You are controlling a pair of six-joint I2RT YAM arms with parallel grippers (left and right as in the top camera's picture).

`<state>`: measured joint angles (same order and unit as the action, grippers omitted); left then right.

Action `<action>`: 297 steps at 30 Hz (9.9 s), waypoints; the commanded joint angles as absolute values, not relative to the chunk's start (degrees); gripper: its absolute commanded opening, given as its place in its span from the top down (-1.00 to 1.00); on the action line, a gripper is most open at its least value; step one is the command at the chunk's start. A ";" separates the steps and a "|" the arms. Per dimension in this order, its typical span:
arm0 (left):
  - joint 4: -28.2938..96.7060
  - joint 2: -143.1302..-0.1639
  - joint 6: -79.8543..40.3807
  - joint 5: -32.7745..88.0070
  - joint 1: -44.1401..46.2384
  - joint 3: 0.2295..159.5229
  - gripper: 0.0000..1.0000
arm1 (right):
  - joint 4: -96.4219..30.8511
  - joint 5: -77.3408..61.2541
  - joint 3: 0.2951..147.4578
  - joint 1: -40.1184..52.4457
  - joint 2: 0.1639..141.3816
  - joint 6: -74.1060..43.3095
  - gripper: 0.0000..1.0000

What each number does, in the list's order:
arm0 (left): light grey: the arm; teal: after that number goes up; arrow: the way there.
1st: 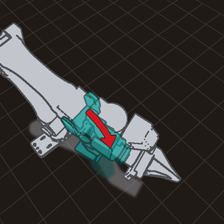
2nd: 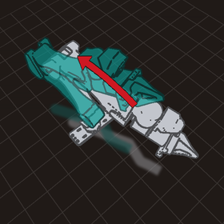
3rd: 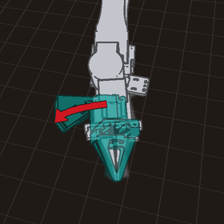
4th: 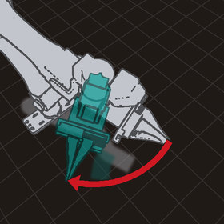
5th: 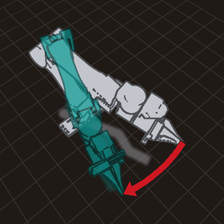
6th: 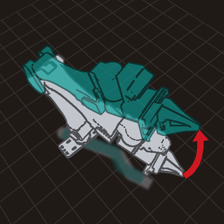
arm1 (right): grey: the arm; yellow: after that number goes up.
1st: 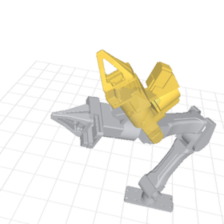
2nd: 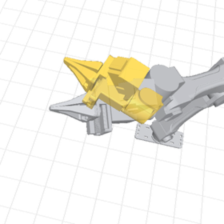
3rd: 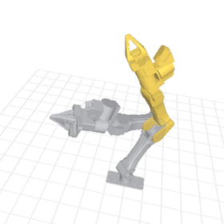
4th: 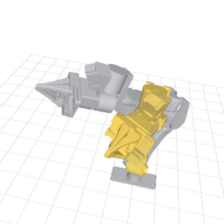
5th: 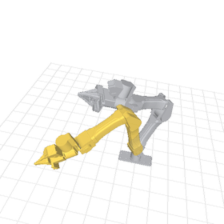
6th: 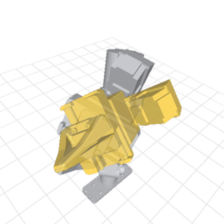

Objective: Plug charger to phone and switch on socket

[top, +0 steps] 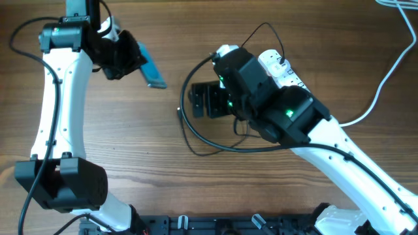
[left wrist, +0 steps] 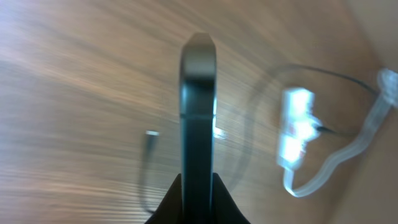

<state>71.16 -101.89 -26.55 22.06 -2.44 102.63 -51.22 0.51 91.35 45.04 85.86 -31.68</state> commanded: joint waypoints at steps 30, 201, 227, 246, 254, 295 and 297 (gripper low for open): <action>82.35 -101.69 -45.43 -14.85 -12.29 103.09 0.92 | -41.21 3.46 98.56 50.68 127.66 -34.65 0.01; 54.48 -101.69 -9.39 81.08 -7.62 103.09 0.92 | -45.45 5.58 100.51 52.80 93.36 -30.15 0.91; 54.68 -101.69 -9.37 81.12 -7.60 103.09 0.92 | -43.33 7.49 100.51 52.80 93.36 -30.17 0.91; 56.14 -101.69 -9.37 81.12 -7.60 103.09 0.92 | -36.84 8.56 100.51 51.40 93.38 -20.51 0.91; 56.84 -101.69 -9.37 81.12 -7.60 103.09 0.92 | -35.00 9.23 100.51 51.33 93.38 -20.60 0.89; 70.57 -122.39 -2.76 34.39 15.97 103.09 0.92 | -80.86 16.78 100.38 24.86 84.64 -38.94 -0.99; 70.30 -123.74 -2.81 34.39 16.03 103.09 0.92 | -80.77 16.75 100.38 24.77 84.64 -38.98 -1.00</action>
<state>70.28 -121.56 -4.10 36.53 16.03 102.72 -80.68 15.51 100.01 25.21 84.88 -38.37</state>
